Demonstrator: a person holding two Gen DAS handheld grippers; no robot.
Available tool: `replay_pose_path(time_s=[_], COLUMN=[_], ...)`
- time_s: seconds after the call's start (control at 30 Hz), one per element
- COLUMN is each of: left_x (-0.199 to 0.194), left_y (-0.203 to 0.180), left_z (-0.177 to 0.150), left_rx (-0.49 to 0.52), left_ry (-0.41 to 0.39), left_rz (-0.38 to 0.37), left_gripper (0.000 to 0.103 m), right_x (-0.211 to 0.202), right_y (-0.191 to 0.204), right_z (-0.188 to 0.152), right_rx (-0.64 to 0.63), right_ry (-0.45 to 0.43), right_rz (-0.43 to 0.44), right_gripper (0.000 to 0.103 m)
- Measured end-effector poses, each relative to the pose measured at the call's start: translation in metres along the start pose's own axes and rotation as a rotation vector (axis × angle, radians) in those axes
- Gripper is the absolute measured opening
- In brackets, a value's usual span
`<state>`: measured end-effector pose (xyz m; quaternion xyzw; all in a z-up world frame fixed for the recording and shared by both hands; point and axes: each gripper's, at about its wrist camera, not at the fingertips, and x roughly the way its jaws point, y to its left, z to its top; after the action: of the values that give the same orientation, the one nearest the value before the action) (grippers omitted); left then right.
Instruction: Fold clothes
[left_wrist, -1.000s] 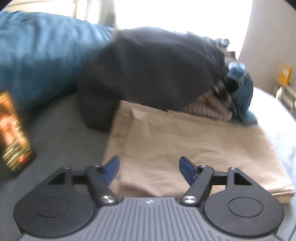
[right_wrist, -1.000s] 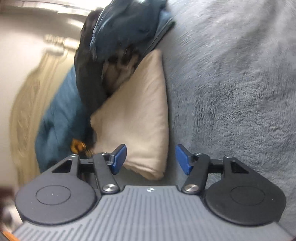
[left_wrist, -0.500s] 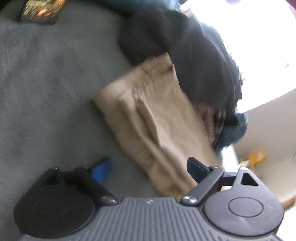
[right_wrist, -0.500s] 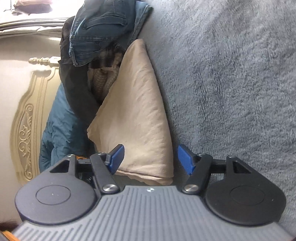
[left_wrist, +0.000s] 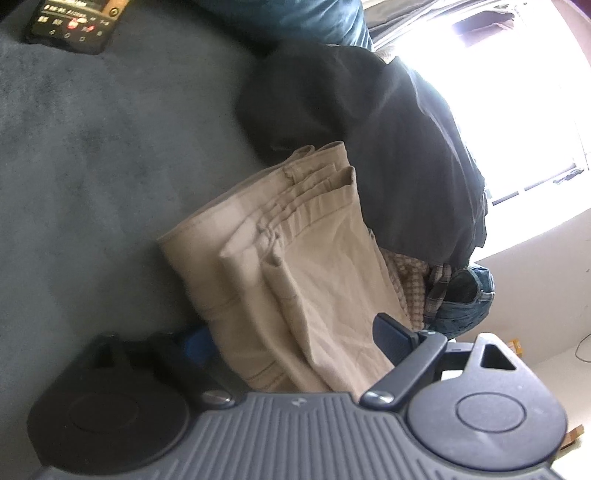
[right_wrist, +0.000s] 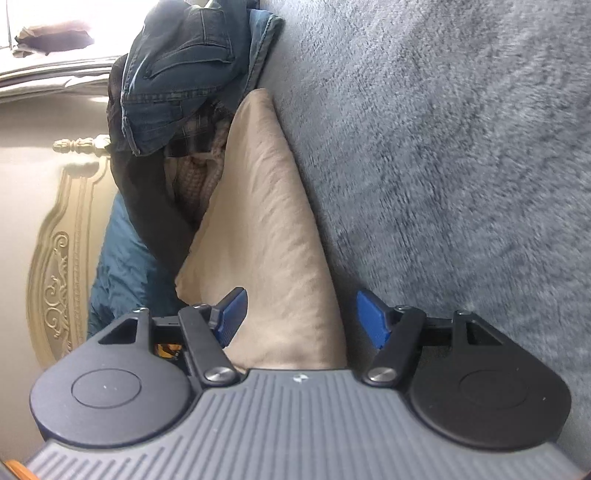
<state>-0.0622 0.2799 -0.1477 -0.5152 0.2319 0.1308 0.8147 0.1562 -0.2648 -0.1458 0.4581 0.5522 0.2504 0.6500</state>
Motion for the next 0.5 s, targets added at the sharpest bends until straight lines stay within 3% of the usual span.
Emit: replay_pose_path(time_s=[0.37,0.5], left_x=[0.014,0.018], left_y=[-0.012,-0.013], left_z=[0.001,0.001], left_rx=[0.087,0.092], left_ry=[-0.013,-0.021], left_rz=[0.043,0.069], left_gripper=[0.077,0.051], right_x=[0.028,0.039], right_y=[0.01,0.018], right_z=[0.017,0.018], right_rx=[-0.018,-0.061], right_ry=[0.036,0.049], right_rz=[0.033,0.024], right_gripper=[0.066,0.065])
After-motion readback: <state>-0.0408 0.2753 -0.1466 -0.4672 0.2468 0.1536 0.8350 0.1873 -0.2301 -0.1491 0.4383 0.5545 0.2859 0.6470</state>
